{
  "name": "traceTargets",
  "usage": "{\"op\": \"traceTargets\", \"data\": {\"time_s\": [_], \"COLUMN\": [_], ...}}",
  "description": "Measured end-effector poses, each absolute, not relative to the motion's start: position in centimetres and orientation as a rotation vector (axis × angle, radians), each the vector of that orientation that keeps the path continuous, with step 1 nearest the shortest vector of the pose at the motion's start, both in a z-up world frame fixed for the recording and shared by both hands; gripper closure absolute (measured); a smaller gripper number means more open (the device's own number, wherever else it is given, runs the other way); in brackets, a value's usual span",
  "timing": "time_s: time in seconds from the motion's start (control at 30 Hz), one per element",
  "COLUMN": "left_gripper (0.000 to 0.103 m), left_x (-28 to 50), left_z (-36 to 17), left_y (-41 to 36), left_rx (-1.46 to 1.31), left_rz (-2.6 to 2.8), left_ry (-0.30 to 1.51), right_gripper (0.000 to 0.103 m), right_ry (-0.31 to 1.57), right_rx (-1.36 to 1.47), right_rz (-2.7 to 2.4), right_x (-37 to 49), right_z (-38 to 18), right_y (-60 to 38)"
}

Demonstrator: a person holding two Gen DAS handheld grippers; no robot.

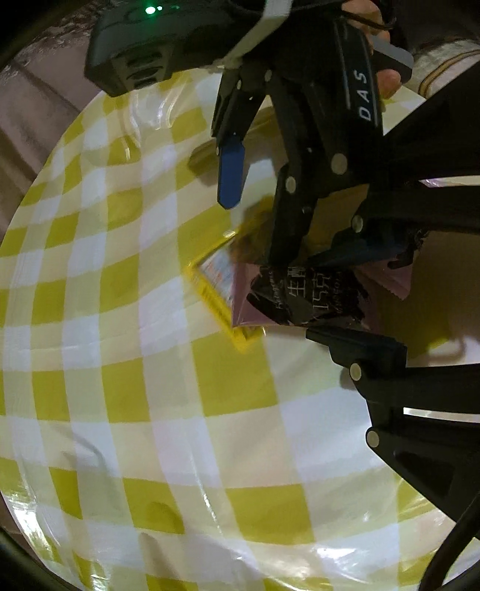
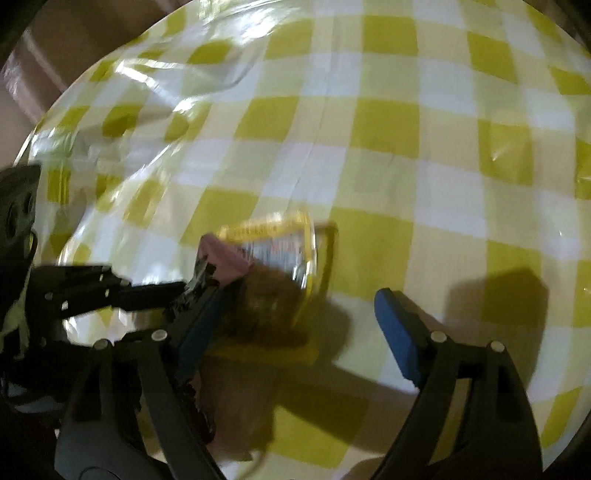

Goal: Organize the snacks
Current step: 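Grasp a pink chocolate packet with the left tool while the right tool grasps the yellow packet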

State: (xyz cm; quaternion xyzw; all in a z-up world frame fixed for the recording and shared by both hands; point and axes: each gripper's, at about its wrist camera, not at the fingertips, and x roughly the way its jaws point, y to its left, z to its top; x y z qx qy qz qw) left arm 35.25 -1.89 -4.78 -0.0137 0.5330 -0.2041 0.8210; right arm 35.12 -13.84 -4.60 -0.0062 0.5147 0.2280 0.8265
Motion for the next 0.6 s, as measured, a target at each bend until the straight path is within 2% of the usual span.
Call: {"op": "traceTargets", "data": {"time_s": [0.1,0.17,0.3,0.4,0.47,0.53,0.6], "left_gripper": [0.071,0.072,0.072,0.072,0.073,0.076,0.076], "left_x": [33.9,32.7,30.8,29.9,29.4,28.8,28.3], "left_z": [-4.8,-4.9,-4.9,-4.7,-4.4,-3.9,-3.4], "left_y": [-3.0,-4.0,-5.0,-4.3,-3.3,-2.2,-0.8], "left_rx": [-0.016,-0.009,-0.024,-0.051,-0.096,-0.144,-0.202], "left_rz": [-0.455,-0.478,-0.503,-0.473,-0.447,-0.42,-0.388], "left_ry": [1.142,1.149,1.153,1.146,1.131,1.108,1.085], "right_gripper": [0.034,0.047,0.049,0.042,0.024,0.017,0.016], "right_ry": [1.094,1.096,1.114,1.109,1.065,1.023,0.995], "right_rx": [-0.044,-0.085,-0.082,-0.066,-0.091,-0.139,-0.203], "right_rz": [0.478,0.478,0.479,0.471,0.467,0.463,0.468], "right_x": [33.5,32.2,30.4,29.8,29.5,29.2,29.4], "right_z": [-4.6,-4.7,-4.7,-4.2,-3.3,-2.4,-1.8], "right_y": [-14.2,-14.4,-15.3,-16.0,-15.9,-15.6,-14.9]}}
